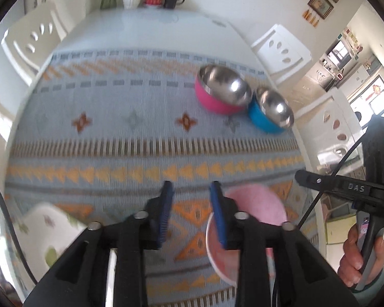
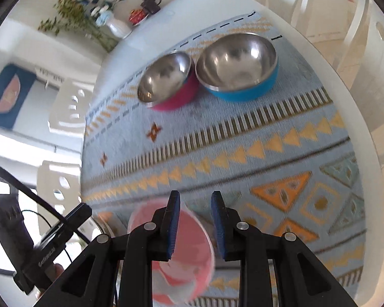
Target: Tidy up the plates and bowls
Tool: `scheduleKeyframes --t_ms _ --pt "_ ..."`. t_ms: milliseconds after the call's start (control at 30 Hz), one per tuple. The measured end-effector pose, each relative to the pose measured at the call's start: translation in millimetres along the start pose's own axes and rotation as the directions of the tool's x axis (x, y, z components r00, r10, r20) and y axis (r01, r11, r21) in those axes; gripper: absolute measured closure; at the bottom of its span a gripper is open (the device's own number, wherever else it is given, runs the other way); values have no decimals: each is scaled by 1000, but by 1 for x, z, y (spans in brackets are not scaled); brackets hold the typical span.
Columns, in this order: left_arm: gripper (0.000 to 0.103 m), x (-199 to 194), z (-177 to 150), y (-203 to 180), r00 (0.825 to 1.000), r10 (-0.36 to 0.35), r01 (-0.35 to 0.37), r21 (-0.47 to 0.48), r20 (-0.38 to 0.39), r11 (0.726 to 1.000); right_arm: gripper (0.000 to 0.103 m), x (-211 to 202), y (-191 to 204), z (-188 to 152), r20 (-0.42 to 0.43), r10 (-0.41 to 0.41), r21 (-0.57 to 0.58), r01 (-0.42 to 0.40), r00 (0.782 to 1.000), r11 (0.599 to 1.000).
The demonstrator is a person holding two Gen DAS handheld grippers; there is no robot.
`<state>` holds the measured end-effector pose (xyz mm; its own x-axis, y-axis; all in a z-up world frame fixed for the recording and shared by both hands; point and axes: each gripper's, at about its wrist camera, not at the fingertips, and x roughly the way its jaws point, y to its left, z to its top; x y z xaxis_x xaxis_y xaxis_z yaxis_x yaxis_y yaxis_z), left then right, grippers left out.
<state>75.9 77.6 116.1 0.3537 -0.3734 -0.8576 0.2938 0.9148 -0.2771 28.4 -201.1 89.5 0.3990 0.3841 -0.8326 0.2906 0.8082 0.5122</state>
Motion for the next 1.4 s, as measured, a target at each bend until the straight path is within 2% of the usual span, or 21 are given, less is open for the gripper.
scheduleKeyframes --t_ms 100,200,267,400,533,667,733,833,967,1067,1133,1400 --pt "72 5 26 -2 1000 -5 5 12 20 1000 78 11 0 22 6 33 94 -33 999 995" --pt "72 16 55 -8 1000 -5 3 47 28 999 66 32 -1 42 -36 84 174 -76 996 982" --pt "72 22 67 -11 999 -12 10 56 33 998 66 42 -2 51 -44 125 212 -113 991 971" --pt "72 38 94 -12 999 -45 44 50 23 998 59 53 9 67 -27 111 198 -103 993 975" --pt "72 66 116 -11 996 -83 85 81 -31 993 57 71 15 80 -34 119 215 -109 992 970" --pt "72 97 134 -3 996 -48 55 95 -78 994 57 92 13 94 -27 114 282 -102 993 954" --pt "72 108 142 4 994 -62 68 69 -86 995 57 95 13 98 0 109 301 -104 994 948" --pt "72 124 152 13 987 -123 124 8 -101 992 57 100 15 105 31 102 313 -107 994 944" --pt "72 138 162 11 984 -145 147 3 -107 989 57 104 22 111 54 91 289 -102 994 952" --pt "72 145 166 5 984 -140 143 23 -110 989 57 106 26 114 65 51 274 -67 997 959" --pt "72 148 170 1 990 -106 110 41 -93 993 57 112 26 117 51 24 267 -37 998 963" --pt "72 164 175 -5 993 -78 84 67 -93 994 57 126 18 121 35 -5 279 -5 999 960"
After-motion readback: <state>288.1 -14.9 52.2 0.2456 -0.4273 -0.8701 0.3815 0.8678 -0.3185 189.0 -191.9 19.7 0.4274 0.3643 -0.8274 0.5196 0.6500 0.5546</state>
